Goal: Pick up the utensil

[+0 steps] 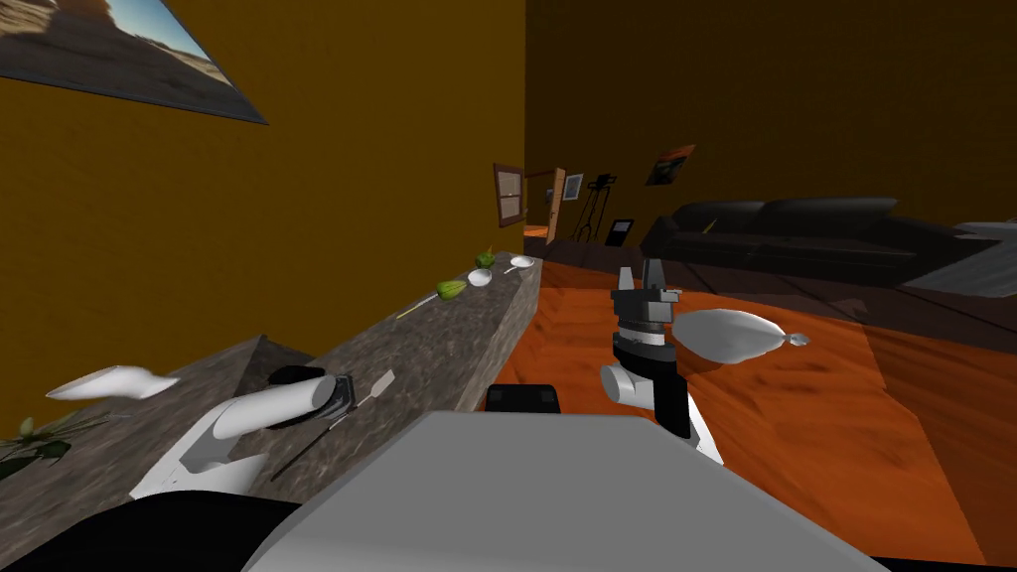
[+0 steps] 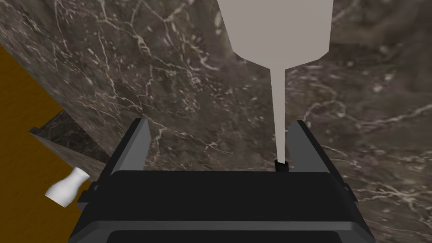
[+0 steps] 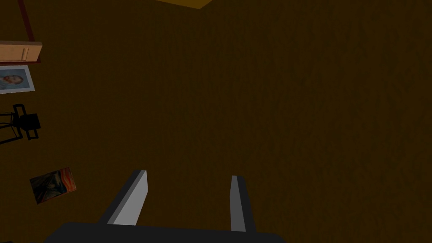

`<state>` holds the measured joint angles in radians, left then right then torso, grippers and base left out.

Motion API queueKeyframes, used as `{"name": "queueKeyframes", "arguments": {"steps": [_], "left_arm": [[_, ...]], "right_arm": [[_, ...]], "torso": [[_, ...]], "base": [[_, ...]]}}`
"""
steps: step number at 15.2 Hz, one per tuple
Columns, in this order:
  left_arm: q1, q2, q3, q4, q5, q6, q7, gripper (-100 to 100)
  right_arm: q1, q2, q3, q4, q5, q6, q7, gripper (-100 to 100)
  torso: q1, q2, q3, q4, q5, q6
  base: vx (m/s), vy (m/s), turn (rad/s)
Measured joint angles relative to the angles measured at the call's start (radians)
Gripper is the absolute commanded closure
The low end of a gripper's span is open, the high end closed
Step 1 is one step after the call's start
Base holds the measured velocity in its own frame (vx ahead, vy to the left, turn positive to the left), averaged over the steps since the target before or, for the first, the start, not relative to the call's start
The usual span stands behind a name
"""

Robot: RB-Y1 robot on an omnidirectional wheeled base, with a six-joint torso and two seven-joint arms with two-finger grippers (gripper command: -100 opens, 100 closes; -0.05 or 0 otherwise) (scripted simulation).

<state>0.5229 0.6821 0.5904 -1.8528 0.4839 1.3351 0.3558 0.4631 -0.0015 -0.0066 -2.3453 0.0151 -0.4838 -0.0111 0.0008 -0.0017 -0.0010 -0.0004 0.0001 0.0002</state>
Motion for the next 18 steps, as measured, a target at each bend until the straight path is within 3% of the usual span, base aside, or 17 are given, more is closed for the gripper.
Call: {"name": "queueKeyframes", "arguments": {"steps": [18], "left_arm": [[0.023, 0.027, 0.082, 0.107, 0.089, 0.332, 0.098, -100]], "right_arm": [[0.0, 0.0, 0.0, 0.0, 0.0, 0.0, 0.0, 0]], "torso": [[0.0, 0.0, 0.0, 0.0, 0.0, 0.0]], "base": [[0.023, 0.017, -0.083]]}}
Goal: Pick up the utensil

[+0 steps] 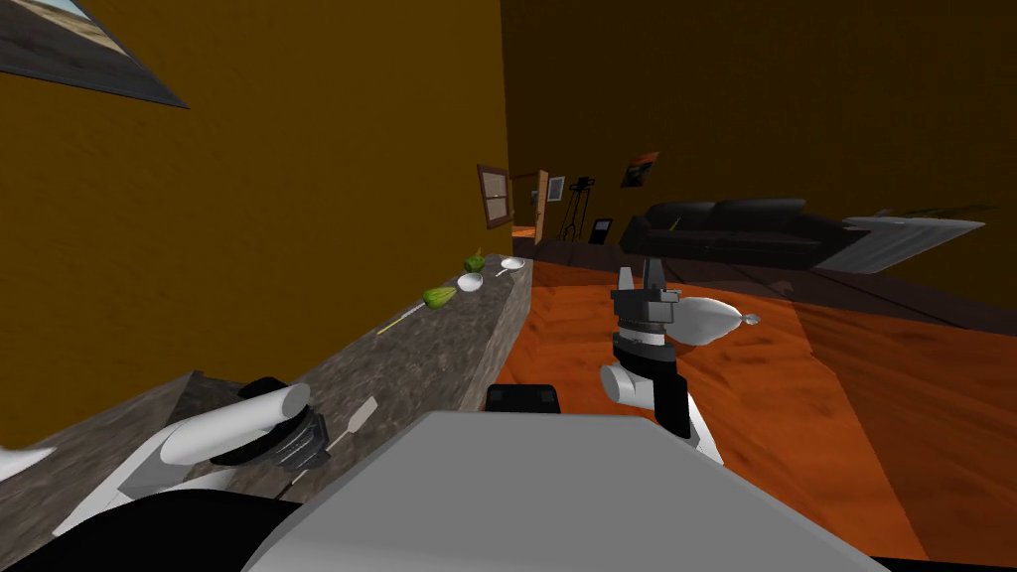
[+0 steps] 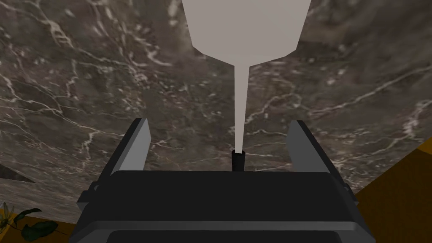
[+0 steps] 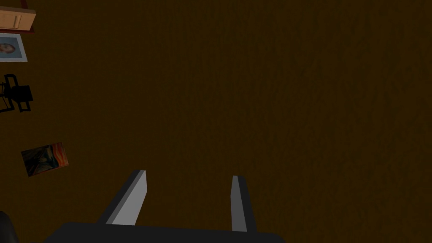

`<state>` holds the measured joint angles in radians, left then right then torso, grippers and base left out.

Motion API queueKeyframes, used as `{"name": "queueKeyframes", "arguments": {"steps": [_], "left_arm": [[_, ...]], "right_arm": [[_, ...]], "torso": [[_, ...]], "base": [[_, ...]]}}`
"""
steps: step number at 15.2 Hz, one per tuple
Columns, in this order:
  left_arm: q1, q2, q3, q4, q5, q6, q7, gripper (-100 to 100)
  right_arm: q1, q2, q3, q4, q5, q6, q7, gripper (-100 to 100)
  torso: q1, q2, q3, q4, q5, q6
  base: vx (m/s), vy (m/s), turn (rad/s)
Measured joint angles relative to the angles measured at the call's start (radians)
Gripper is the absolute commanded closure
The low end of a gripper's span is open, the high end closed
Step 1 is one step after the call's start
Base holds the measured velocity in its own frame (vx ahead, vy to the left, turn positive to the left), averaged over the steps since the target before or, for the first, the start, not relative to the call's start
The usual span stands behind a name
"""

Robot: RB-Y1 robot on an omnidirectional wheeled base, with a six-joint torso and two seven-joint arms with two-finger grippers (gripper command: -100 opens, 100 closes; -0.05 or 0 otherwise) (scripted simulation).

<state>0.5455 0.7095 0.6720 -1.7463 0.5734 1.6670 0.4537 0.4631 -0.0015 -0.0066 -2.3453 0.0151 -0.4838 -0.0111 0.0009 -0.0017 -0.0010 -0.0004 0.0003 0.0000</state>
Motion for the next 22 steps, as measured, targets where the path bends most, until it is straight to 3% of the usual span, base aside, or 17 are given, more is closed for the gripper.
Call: {"name": "queueKeyframes", "arguments": {"steps": [8, 13, 14, 19, 22], "left_arm": [[0.011, -0.002, 0.022, 0.041, 0.034, 0.119, 0.038, -100], [-0.003, -0.02, -0.004, 0.095, 0.007, 0.064, 0.023, -100], [-0.004, -0.021, -0.005, 0.098, 0.005, 0.059, 0.022, 100], [-0.003, -0.021, -0.005, 0.097, 0.005, 0.06, 0.022, 100], [0.008, -0.01, 0.013, 0.062, 0.024, 0.093, 0.03, 100]], "right_arm": [[0.0, 0.0, 0.0, 0.0, 0.0, 0.0, 0.0, 0], [0.0, 0.0, 0.0, 0.0, 0.0, 0.0, 0.0, 0], [0.0, 0.0, 0.0, 0.0, 0.0, 0.0, 0.0, 0], [0.0, 0.0, 0.0, 0.0, 0.0, 0.0, 0.0, 0], [0.0, 0.0, 0.0, 0.0, 0.0, 0.0, 0.0, 0]], "torso": [[-0.001, 0.002, 0.001, 0.0, 0.0, 0.0], [-0.001, 0.003, 0.001, 0.001, 0.0, 0.0], [-0.001, 0.002, 0.001, 0.001, 0.0, 0.0], [0.0, 0.002, 0.001, 0.0, 0.0, 0.0], [-0.001, 0.0, 0.0, 0.0, -0.001, 0.0]], "base": [[0.012, 0.018, -0.054], [-0.011, 0.004, 0.002], [0.0, 0.0, 0.0], [0.001, -0.001, 0.0], [0.014, -0.003, -0.002]]}}
